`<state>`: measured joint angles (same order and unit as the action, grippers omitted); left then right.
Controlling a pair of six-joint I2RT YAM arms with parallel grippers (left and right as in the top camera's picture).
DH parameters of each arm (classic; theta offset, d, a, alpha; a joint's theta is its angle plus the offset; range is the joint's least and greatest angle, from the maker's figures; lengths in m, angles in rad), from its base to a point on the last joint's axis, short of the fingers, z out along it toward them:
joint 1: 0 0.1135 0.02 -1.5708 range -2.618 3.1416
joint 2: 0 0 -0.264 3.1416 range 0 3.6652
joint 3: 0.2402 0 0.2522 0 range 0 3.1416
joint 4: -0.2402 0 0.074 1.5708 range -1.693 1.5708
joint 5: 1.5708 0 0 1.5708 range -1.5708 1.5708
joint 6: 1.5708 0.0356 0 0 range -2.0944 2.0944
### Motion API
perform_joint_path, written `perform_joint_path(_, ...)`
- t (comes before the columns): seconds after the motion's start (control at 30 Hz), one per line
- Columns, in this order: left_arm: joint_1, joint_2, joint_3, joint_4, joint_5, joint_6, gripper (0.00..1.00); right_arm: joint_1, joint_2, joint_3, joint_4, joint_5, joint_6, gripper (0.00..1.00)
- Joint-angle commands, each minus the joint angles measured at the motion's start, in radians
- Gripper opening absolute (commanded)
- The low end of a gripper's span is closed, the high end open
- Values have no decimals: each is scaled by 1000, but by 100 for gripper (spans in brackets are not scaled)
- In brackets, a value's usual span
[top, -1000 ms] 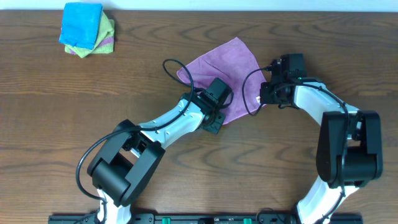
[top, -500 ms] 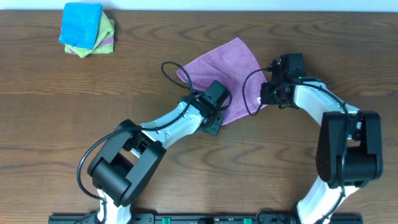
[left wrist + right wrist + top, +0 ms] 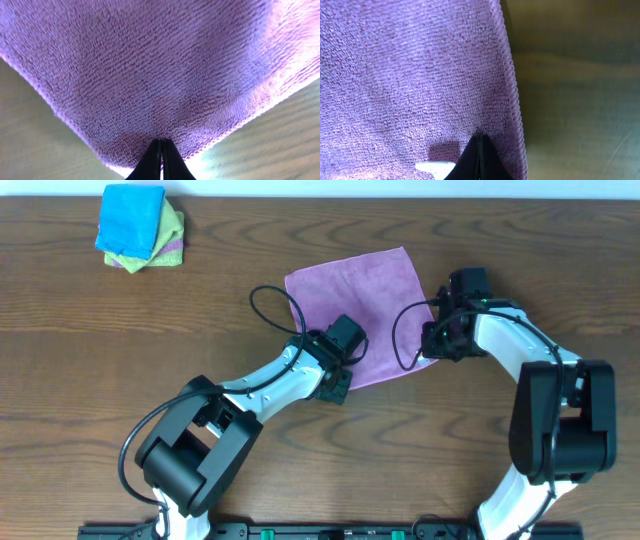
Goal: Fold the cloth
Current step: 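Pull the cloth toward the robot with both grippers to flatten it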
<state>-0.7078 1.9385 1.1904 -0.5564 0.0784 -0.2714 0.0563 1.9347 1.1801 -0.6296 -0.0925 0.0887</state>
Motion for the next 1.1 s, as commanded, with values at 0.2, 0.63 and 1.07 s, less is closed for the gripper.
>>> perform_joint_path(0.2, 0, 38, -43, -159, -12, -58, 6, 78, 35, -35, -139, 53, 92, 2)
perform_joint_path(0.63, 14, 38, -43, -240, -192, -76, 6, 206, 35, -35, -238, 96, 215, 2)
perform_joint_path(1.07, 150, 15, -43, -198, -129, -40, 6, 232, 35, -35, -240, 122, 217, 2)
